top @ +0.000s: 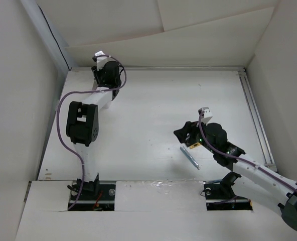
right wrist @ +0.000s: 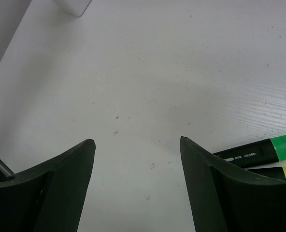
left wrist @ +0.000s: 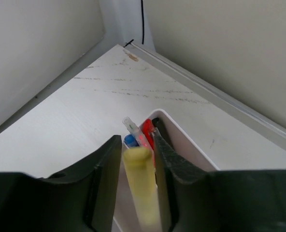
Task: Sort the stationery into containers
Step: Place the stationery into the container, then grab a piece of stationery with the left arm
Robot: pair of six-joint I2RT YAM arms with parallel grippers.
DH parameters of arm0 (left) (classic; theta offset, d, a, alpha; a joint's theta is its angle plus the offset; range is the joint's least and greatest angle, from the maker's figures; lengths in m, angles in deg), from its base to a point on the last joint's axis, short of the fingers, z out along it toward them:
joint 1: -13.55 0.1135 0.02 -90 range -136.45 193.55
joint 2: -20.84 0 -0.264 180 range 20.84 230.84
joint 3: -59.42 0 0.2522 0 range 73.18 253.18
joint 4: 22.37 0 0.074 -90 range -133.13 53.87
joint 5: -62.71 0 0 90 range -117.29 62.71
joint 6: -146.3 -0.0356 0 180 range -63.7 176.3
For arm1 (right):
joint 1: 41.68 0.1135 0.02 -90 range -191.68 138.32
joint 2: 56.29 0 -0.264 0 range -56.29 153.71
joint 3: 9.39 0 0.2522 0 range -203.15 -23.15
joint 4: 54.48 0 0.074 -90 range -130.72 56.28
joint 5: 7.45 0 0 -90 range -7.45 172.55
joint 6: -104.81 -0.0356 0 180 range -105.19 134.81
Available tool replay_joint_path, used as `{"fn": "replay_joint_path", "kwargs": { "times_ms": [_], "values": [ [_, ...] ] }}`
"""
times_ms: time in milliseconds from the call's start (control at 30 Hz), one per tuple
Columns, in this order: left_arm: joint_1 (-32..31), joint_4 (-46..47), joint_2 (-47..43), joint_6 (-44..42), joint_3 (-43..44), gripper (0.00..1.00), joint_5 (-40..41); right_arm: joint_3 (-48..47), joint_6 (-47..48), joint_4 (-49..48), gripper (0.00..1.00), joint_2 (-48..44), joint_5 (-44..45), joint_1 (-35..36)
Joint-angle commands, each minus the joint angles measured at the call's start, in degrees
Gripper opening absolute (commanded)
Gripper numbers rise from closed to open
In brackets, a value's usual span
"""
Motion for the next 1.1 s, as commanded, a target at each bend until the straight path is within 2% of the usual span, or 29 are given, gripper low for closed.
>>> {"fn": "replay_joint_path", "kwargs": {
  "times_ms": [0,167,233,300,367,400,433,467,533,633,700,767,867,933,1000,1067],
  "values": [
    [-0.25,1.19,-8.65,3.32,-0.41,0.31,-1.36,0.14,0.77,-3.09,0.77,-0.9,-0.04,-0.44],
    [-0.25,-0.39,-15.94,5.96,-1.91,0.41,-7.34,0.14,0.77,-3.09,0.82,-1.59,1.8,-0.44],
    [-0.25,-3.11,-17.36,7.19,-1.9,0.4,-7.96,0.66,0.24,-2.57,0.82,-2.22,1.81,-0.44],
    [-0.25,-4.43,-19.89,9.56,-1.9,0.33,-10.76,0.66,0.24,-2.56,0.81,-2.92,2.94,-0.44],
    [-0.95,-5.66,-21.66,11.41,-2.69,0.28,-13.92,0.66,-0.37,-1.08,0.66,-4.23,5.74,-0.44],
    [-1.57,-6.71,-23.06,13.16,-2.69,0.24,-14.81,0.66,-0.37,-0.37,0.55,-4.24,7.15,-0.44],
    [-4.1,-8.29,-23.68,13.96,-2.69,0.24,-14.82,0.66,-1.68,0.77,0.27,-4.24,8.91,-0.44],
    [-5.69,-9.0,-24.3,14.84,-2.69,0.24,-15.6,0.66,-2.39,3.13,0.15,-4.24,10.93,-0.44],
    [-11.2,-9.71,-25.26,18.08,-4.35,0.23,-19.02,-0.91,-4.67,6.82,0.0,-4.24,18.13,-0.44],
    [-17.2,-10.5,-27.63,21.69,-9.78,0.21,-24.38,-3.46,-11.52,18.15,0.0,-3.01,25.26,-0.44],
    [-23.17,-7.26,-29.13,24.5,-14.53,0.21,-27.45,-6.27,-14.43,24.9,0.0,-3.01,27.63,-0.44],
    [-28.0,-5.68,-30.8,26.7,-21.54,0.21,-32.47,-8.9,-15.84,28.8,0.0,-3.62,30.98,-0.44],
    [-31.88,-3.48,-32.73,29.52,-29.64,0.14,-37.74,-11.54,-18.22,33.64,0.0,-6.25,33.18,-0.44],
    [-35.66,-2.86,-33.88,30.75,-32.74,0.13,-38.45,-14.27,-18.22,34.26,0.04,-7.49,33.89,-0.44],
    [-39.34,-1.19,-34.58,27.78,-34.85,0.12,-44.41,-18.73,-18.22,35.4,0.07,-7.49,35.99,-0.44],
    [-42.86,-1.19,-33.81,24.71,-34.25,0.13,-49.49,-22.43,-18.22,38.04,0.17,-6.87,38.53,-0.44]
  ]
}}
